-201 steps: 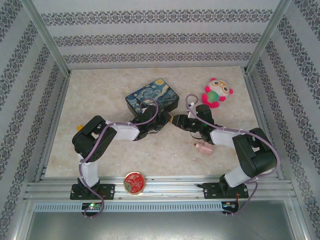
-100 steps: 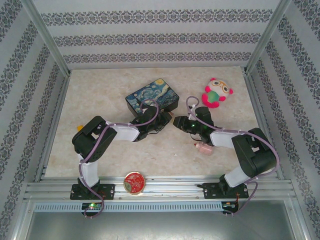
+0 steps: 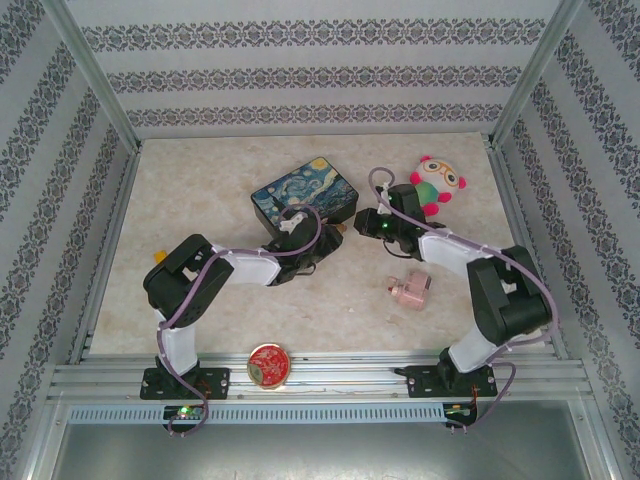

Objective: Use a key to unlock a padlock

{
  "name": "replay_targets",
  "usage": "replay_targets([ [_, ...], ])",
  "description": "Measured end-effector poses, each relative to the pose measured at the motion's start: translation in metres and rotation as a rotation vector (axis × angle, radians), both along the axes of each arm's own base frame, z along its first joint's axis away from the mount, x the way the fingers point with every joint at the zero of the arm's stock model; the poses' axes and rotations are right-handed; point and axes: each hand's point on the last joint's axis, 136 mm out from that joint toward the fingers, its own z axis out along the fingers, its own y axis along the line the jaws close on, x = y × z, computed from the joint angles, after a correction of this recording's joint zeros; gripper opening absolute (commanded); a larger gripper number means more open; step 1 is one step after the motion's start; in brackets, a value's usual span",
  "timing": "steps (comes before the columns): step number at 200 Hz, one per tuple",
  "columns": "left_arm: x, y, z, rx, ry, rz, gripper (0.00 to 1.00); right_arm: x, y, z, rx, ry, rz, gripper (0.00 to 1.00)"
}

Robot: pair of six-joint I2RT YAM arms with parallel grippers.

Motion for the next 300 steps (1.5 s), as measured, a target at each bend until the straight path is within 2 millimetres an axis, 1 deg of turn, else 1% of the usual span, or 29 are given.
replay_targets([
  [6, 0.002, 0.0, 0.003, 0.012, -0.01, -0.001, 0.88, 0.003, 0.001, -0.005, -0.008, 0.009, 0.004, 0.13],
  [22, 0.006, 0.001, 0.005, 0.038, -0.027, -0.003, 1.0, 0.009, 0.002, -0.019, -0.029, 0.042, 0.008, 0.13],
  [38, 0.01, 0.001, 0.009, 0.047, -0.044, -0.006, 0.99, 0.014, 0.004, -0.033, -0.047, 0.074, 0.016, 0.13],
  [67, 0.012, 0.008, 0.006, 0.091, -0.047, -0.003, 0.99, 0.027, 0.009, -0.046, -0.057, 0.102, 0.018, 0.12],
  [91, 0.013, 0.016, 0.002, 0.154, -0.046, -0.003, 0.99, 0.036, 0.012, -0.053, -0.059, 0.109, 0.018, 0.1],
  [128, 0.011, 0.026, -0.001, 0.232, -0.047, -0.008, 0.99, 0.053, 0.014, -0.056, -0.054, 0.106, 0.009, 0.09],
  [145, 0.01, 0.027, -0.002, 0.247, -0.045, -0.013, 0.99, 0.055, 0.016, -0.06, -0.042, 0.115, 0.007, 0.09],
  [168, 0.01, 0.026, -0.002, 0.235, -0.052, -0.02, 0.99, 0.054, 0.02, -0.068, -0.024, 0.136, 0.006, 0.11],
  [198, 0.006, 0.029, 0.001, 0.163, -0.097, -0.01, 0.88, 0.048, 0.033, -0.076, 0.005, 0.159, 0.018, 0.11],
  [219, 0.003, 0.031, 0.004, 0.114, -0.131, 0.005, 0.88, 0.042, 0.044, -0.077, 0.033, 0.156, 0.033, 0.11],
  [255, 0.003, 0.033, 0.005, 0.113, -0.134, 0.012, 0.87, 0.038, 0.047, -0.076, 0.085, 0.143, 0.029, 0.11],
  [262, 0.003, 0.033, 0.006, 0.114, -0.135, 0.014, 0.86, 0.035, 0.049, -0.076, 0.096, 0.146, 0.032, 0.11],
  [268, 0.004, 0.034, 0.006, 0.114, -0.135, 0.015, 0.84, 0.032, 0.05, -0.075, 0.104, 0.15, 0.033, 0.11],
  [300, 0.005, 0.035, 0.006, 0.119, -0.138, 0.013, 0.82, 0.008, 0.062, -0.075, 0.142, 0.184, 0.069, 0.11],
])
